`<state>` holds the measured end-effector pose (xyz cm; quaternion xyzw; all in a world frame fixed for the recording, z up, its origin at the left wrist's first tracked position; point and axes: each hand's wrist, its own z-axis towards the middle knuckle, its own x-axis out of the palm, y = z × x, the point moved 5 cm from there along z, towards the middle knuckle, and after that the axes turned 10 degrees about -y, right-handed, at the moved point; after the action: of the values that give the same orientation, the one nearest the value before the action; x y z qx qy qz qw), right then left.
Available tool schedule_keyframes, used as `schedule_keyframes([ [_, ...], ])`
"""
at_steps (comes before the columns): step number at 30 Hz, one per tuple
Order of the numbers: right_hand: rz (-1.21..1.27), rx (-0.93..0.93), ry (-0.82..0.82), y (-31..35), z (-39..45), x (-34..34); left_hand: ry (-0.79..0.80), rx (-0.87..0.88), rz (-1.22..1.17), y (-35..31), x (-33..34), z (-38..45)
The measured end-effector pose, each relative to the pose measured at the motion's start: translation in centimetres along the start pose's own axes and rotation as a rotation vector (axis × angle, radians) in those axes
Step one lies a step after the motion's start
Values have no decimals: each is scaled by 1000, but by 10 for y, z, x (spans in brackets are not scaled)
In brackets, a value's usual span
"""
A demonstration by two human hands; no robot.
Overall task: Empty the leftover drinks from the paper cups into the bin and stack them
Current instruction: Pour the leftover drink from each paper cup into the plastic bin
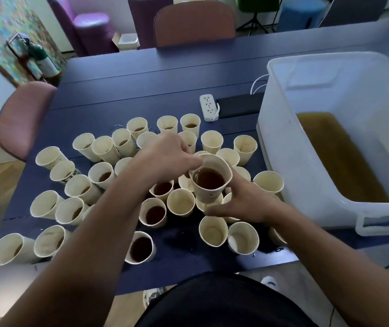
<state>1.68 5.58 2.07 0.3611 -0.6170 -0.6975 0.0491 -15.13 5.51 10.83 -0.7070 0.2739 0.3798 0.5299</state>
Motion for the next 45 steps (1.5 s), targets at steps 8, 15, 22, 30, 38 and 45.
schedule_keyframes([
  [8, 111, -143, -593, 34, -5, -54, -91, 129, -213, -57, -8, 5],
  [15, -10, -109, -780, 49, -23, -124, -198, 266, -538, -90, -2, 10],
  [22, -255, -34, -829, 30, -33, -192, -52, 367, -392, -111, 53, 16],
  [30, -413, 109, -827, -25, -41, -244, 92, 488, -168, -125, 106, 3],
  [38, -498, 269, -831, -60, -39, -244, 134, 519, -73, -131, 138, -2],
  [45, -534, 324, -809, -67, -37, -242, 73, 551, -6, -131, 142, 1],
])
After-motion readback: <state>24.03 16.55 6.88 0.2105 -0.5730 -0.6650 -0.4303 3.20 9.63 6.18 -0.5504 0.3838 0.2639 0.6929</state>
